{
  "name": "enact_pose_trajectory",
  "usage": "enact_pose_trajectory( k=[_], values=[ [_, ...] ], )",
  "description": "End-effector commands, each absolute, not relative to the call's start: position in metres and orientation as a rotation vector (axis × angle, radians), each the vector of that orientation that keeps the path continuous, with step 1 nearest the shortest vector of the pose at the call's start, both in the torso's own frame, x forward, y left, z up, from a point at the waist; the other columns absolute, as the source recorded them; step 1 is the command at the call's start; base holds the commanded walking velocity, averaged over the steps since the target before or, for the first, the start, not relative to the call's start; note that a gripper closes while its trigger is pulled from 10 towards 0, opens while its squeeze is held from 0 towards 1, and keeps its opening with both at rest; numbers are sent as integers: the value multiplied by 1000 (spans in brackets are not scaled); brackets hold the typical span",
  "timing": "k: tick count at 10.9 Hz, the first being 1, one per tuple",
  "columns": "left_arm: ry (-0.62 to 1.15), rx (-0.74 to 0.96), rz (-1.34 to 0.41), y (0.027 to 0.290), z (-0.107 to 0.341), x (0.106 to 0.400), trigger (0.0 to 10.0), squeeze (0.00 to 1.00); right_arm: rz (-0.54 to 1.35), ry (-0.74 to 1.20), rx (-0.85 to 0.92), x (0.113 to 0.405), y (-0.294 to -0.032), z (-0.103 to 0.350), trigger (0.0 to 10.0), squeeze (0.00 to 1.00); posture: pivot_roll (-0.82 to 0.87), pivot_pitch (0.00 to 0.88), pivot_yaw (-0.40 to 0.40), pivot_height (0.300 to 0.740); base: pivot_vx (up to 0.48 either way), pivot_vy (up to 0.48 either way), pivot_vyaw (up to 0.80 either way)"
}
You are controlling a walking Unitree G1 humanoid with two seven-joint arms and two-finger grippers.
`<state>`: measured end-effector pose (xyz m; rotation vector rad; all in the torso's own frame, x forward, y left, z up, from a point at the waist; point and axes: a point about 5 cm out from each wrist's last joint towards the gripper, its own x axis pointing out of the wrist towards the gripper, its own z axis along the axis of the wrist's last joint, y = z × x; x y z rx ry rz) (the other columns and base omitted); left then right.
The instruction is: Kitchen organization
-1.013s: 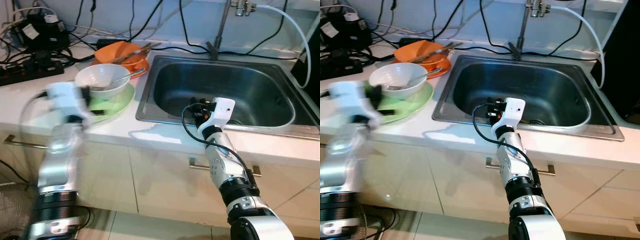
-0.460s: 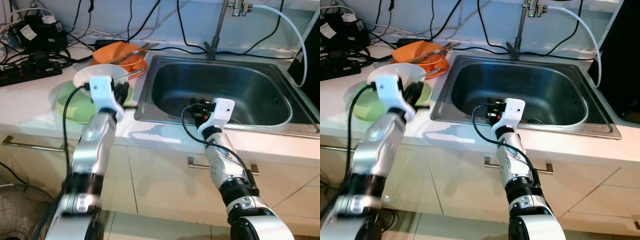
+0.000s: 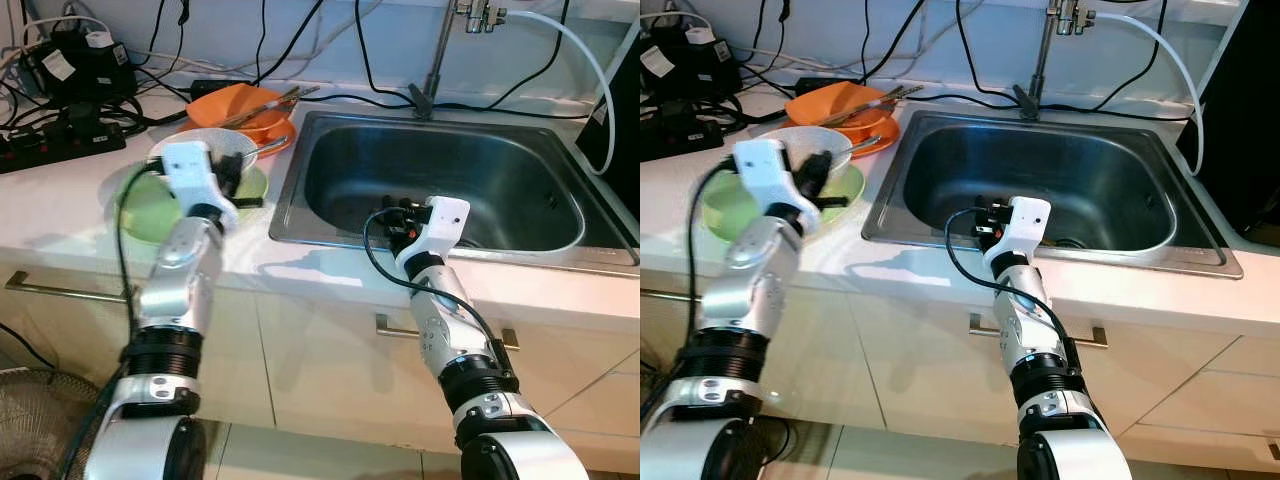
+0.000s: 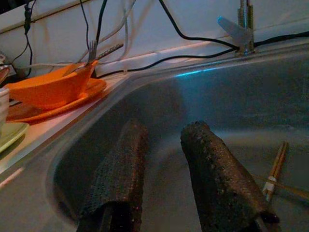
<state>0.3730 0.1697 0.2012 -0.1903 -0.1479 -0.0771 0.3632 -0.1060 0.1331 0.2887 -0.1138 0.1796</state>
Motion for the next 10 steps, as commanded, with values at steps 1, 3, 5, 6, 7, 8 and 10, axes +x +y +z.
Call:
enact_pose_trajectory(
  k=[1,3,5,6,7,8,10],
  values=[
    [-140,-206,-38,180,197,372,10000,0,176,-83,286,362,-107,126,10000,0,161,15,10,740,0,0,0],
    [-136,-220,-4,188,195,368,10000,0,179,-80,287,362,-106,126,10000,0,164,18,8,740,0,0,0],
    [-122,-227,18,195,191,363,10000,0,179,-78,285,362,-106,126,10000,0,165,18,6,740,0,0,0],
    [-122,-225,24,197,190,360,10000,0,179,-78,285,362,-106,126,10000,0,166,23,4,740,0,0,0],
    [-123,-222,36,201,191,357,10000,0,178,-77,284,362,-106,126,10000,0,169,24,2,740,0,0,0],
    [-125,-217,43,203,192,355,10000,0,178,-76,285,362,-106,126,10000,0,169,24,2,740,0,0,0],
    [-127,-205,85,217,194,351,10000,0,179,-73,285,362,-106,125,10000,0,173,22,1,740,0,0,0]
  ],
)
